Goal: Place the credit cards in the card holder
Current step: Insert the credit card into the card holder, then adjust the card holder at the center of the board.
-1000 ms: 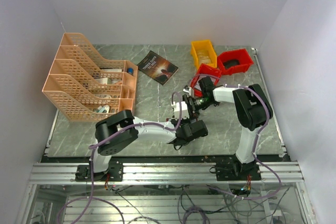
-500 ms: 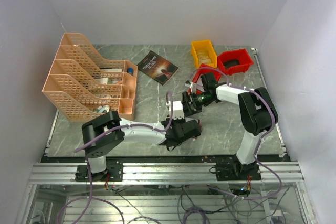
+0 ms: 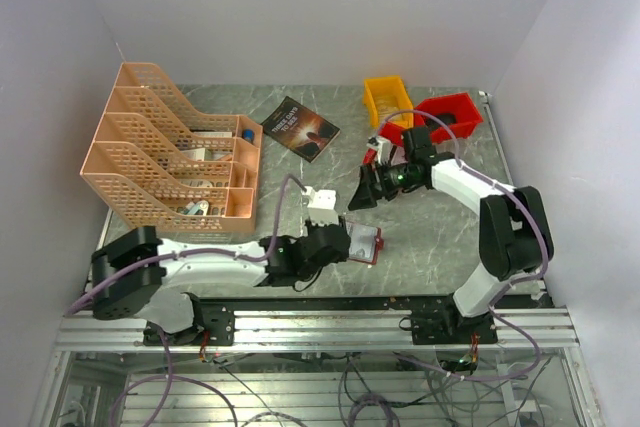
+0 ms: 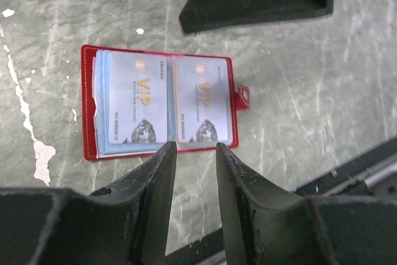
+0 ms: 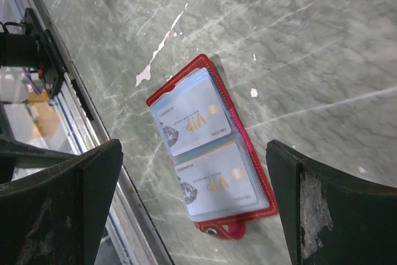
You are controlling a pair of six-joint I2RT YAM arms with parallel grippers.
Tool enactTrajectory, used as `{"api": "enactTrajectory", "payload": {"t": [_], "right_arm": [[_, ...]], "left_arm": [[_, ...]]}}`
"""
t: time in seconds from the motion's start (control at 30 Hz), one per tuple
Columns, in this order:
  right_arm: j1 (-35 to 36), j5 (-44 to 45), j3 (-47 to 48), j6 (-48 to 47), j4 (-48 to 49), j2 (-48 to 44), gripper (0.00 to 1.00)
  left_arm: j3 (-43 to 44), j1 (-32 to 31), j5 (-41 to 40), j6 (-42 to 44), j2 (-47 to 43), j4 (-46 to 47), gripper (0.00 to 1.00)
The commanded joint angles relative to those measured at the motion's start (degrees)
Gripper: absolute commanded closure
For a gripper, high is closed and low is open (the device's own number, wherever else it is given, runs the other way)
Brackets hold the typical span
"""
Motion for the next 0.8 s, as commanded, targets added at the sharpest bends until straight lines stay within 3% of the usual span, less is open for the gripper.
{"api": "enactTrajectory", "payload": {"t": [0.0,0.27,0.4,0.47,0.53,0.6,0.67,0.77], "right_arm": [[-3.2,-1.3,-1.2,-2.4,1.1,-5.7,0.00],[-6.5,-4.6,-5.6,-5.9,7.4,-17.7,0.00],[-6.4,-13.3,-10.7,-11.7,16.9,-23.2,0.00],[-6.4,-20.0,-13.0,-18.8,16.7,-23.5,0.00],[-5.8,-26.1,-10.6,-37.5,4.2,-21.1,0.01],[-2.4,-25.3,-6.2,-55.2,-11.3,-17.4,0.13],[-0.7,-24.9,-4.9,-68.0,-19.9,-14.6,0.31],[1.0,-20.6,-6.0,-71.8,-20.7,-13.3,0.71]], "left_arm": [[-7.2,0.3,6.0,8.4,-7.6,11.2,0.56],[-15.6,2.2,11.4,10.8,-16.0,16.9,0.37],[-15.8,7.5,17.9,10.5,-15.5,15.4,0.37],[-15.9,10.8,21.5,10.3,-15.0,15.2,0.44],[-16.4,14.0,24.9,10.1,-14.6,16.1,0.49],[-16.7,16.3,27.3,9.8,-14.0,16.3,0.54],[-17.2,18.1,28.4,9.7,-13.3,16.9,0.58],[-18.1,20.3,30.7,9.4,-11.1,18.5,0.64]]}}
